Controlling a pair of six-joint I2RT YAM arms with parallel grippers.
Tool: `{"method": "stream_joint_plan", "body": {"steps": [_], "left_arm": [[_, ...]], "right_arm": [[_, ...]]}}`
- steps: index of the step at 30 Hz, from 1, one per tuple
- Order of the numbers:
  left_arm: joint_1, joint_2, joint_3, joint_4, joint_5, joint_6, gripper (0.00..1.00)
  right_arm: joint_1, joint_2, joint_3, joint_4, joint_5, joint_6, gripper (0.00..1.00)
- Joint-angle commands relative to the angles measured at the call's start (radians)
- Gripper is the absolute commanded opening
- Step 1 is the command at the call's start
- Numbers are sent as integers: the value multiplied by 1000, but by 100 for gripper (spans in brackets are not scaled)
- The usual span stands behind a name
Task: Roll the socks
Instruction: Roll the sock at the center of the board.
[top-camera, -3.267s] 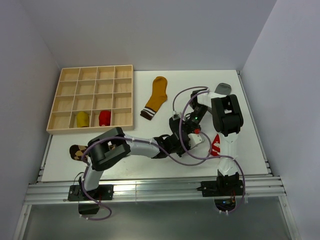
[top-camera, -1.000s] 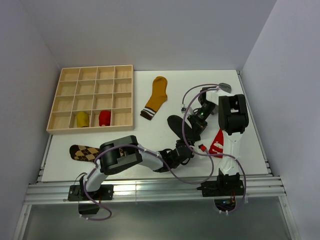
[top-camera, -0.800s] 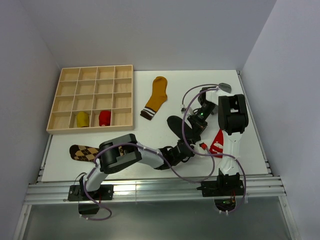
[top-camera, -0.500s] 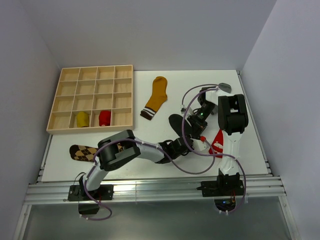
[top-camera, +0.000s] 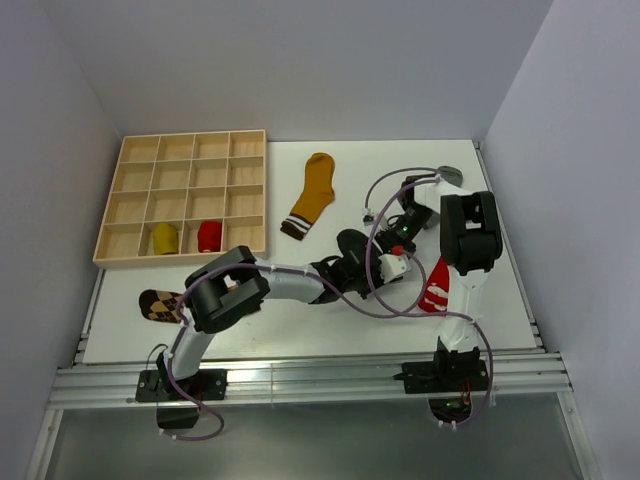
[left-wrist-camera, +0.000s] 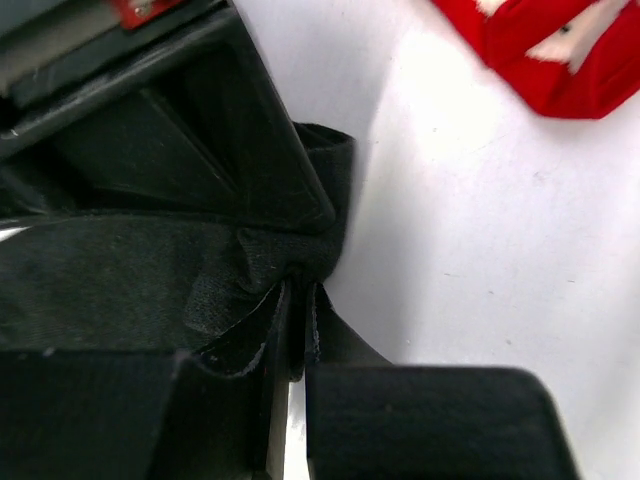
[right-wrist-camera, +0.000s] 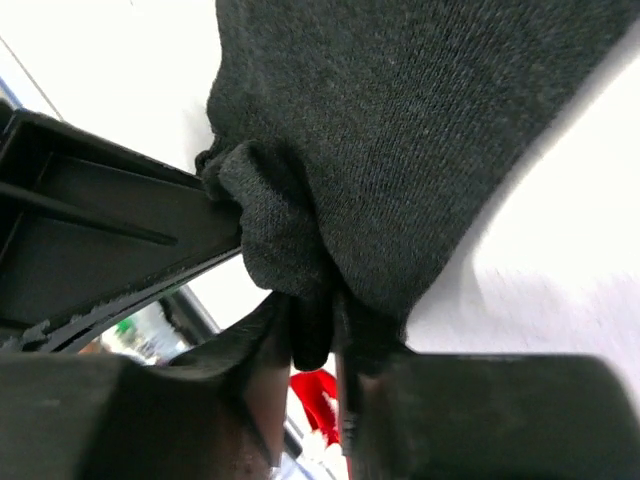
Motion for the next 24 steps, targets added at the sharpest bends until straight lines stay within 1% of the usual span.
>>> {"method": "stream_joint_plan", "body": {"steps": [1, 5, 6, 9, 10, 13, 14, 16, 18, 19, 20, 22, 23, 24], "left_arm": [[8, 3, -39, -170, 251, -166, 0], [30, -45, -108, -146, 328, -287, 0], [34, -48, -108, -158, 339, -304, 0], [65, -49, -120, -190, 438, -359, 0], [73, -54, -128, -190, 495, -395, 0], [107, -78, -174, -187, 547, -454, 0], [123, -78, -177, -198, 553, -471, 0], [149, -66, -159, -239, 619, -511, 0], [162, -36, -139, -264, 653, -536, 0], [174, -25, -133, -270, 708, -562, 0], [180, -7, -127, -274, 725, -573, 0], [203, 6, -140, -239, 788, -625, 0], [211, 18, -148, -221, 853, -645, 0], [222, 21, -156, -199, 877, -668, 0]], "right_arm": [[5, -126, -38, 143, -56, 12, 31], [-26, -214, -69, 219, -107, 73, 37], [-35, -232, -72, 230, -118, 79, 37], [-67, -326, -108, 286, -144, 105, 38], [-86, -346, -121, 317, -152, 119, 38], [-101, -433, -173, 363, -182, 118, 38], [-139, -458, -191, 375, -188, 113, 38], [-153, -527, -243, 407, -189, 83, 38], [-158, -602, -309, 431, -182, 55, 38], [-160, -630, -335, 459, -181, 26, 38], [-158, -683, -361, 472, -181, 3, 38], [-160, -742, -443, 510, -178, -59, 38], [-160, -798, -496, 519, -181, -83, 38], [-160, -828, -523, 526, -191, -149, 38]]}}
